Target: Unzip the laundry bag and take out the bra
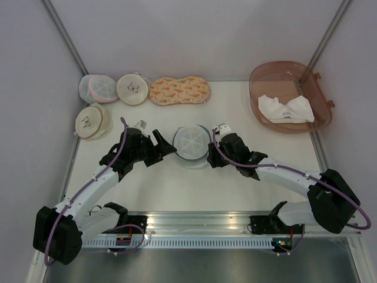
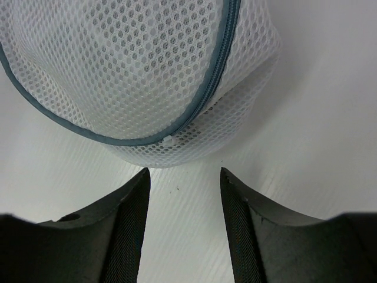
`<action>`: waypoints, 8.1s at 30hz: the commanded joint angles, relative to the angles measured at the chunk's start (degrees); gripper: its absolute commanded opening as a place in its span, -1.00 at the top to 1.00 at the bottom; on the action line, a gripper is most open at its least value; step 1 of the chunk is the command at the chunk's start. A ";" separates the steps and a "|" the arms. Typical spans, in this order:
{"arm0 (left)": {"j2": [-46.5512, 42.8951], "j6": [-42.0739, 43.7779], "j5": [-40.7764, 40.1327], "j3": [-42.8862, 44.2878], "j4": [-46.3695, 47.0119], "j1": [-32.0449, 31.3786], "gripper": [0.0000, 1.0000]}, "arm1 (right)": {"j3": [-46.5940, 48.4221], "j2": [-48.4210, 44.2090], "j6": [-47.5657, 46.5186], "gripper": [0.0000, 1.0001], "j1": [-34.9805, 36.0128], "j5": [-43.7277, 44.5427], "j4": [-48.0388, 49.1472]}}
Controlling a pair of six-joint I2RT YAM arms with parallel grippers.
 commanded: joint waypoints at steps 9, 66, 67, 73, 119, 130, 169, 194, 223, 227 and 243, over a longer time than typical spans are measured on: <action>-0.05 -3.88 4.22 -1.59 5.16 0.15 -0.83 | 4.21 7.61 -1.07 -0.02 0.67 0.68 7.62; 12.34 -24.27 -13.26 -7.92 36.80 -10.39 -0.11 | 3.86 0.94 2.00 0.99 12.10 -8.46 11.49; 12.08 -24.09 -13.62 -7.92 36.71 -10.31 0.17 | 3.95 0.94 2.00 0.99 12.10 -8.46 11.23; 10.23 -21.29 -14.85 -6.52 33.11 -9.52 0.96 | 5.35 1.11 1.82 0.99 12.19 -6.35 7.37; 33.97 18.80 37.19 10.89 23.52 7.18 0.61 | 23.46 23.79 1.38 0.99 7.00 30.48 -18.66; 17.65 6.50 20.33 5.09 25.83 7.10 -0.59 | 24.25 21.77 -3.18 0.99 6.38 36.18 -19.97; -15.96 -0.98 -5.71 -6.08 6.30 7.10 -0.80 | 46.67 29.32 -4.50 -0.18 11.04 24.25 -18.83; -15.87 -1.07 -5.80 -5.99 5.95 7.18 -0.80 | 44.12 29.15 -4.24 -0.05 11.04 16.68 -15.93; -14.55 -1.42 -5.01 -6.60 6.83 7.10 -0.78 | 40.16 24.41 -4.50 0.08 10.87 10.80 -13.38; -14.47 -1.51 -4.92 -6.52 7.09 7.10 -0.78 | 42.18 27.47 -5.03 -0.12 10.95 12.19 -14.70; -14.91 -1.33 -4.83 -6.60 6.83 7.10 -0.77 | 42.54 34.60 -4.50 0.53 10.78 18.00 -15.76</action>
